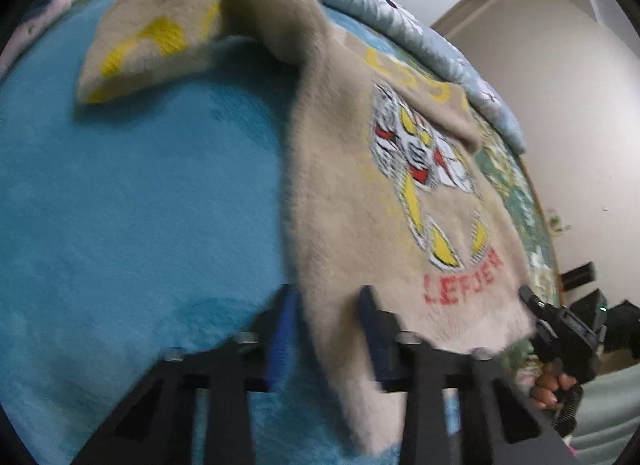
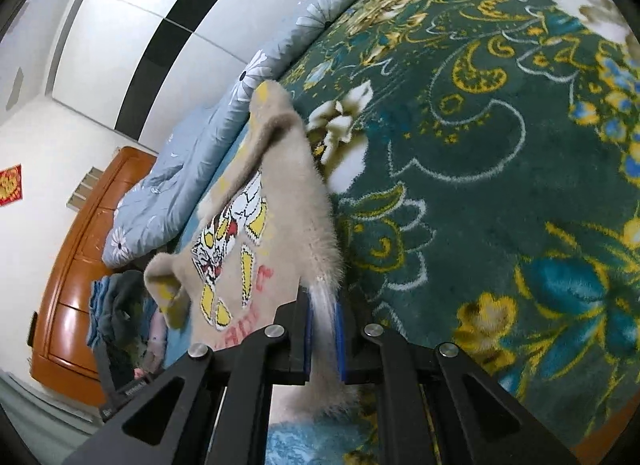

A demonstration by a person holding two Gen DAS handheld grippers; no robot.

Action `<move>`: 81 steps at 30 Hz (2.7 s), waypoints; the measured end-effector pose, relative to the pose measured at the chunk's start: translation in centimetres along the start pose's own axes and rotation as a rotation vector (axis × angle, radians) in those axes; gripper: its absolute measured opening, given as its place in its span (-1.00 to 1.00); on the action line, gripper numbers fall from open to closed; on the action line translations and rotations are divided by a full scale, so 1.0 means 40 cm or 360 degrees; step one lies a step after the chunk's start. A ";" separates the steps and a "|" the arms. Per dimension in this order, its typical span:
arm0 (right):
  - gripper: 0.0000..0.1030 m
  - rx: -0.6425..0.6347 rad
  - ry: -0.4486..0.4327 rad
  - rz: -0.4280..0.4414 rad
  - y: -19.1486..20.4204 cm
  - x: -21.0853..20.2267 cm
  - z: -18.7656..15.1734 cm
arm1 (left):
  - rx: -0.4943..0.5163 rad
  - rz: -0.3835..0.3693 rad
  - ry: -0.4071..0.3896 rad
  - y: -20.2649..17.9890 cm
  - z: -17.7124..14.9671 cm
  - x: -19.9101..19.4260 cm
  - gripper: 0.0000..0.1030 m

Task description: Fold clothes

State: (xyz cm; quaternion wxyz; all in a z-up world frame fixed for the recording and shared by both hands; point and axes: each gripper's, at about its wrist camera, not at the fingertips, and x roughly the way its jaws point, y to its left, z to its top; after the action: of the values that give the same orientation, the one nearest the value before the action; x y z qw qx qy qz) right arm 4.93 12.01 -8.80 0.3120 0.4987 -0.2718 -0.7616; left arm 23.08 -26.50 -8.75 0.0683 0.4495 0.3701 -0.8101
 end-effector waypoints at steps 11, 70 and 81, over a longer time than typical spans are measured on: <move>-0.81 0.0009 -0.0009 -0.0047 -0.018 -0.032 -0.009 | 0.0118 0.0028 -0.0037 -0.035 -0.040 -0.035 -0.78; -0.82 -0.1305 -0.0006 -0.0769 0.649 0.539 0.364 | -0.1048 0.0014 -0.0896 0.136 0.170 -0.161 0.73; -0.83 -0.0883 -0.0461 -0.1242 0.330 0.231 0.645 | -0.0994 0.0063 -0.0888 0.105 0.175 -0.155 0.73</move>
State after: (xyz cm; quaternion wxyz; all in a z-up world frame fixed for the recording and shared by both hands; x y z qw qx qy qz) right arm -19.17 -0.92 4.47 0.0839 0.3507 0.1072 -0.9266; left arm 23.82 -35.51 -3.94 0.3144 0.1775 0.5566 -0.7483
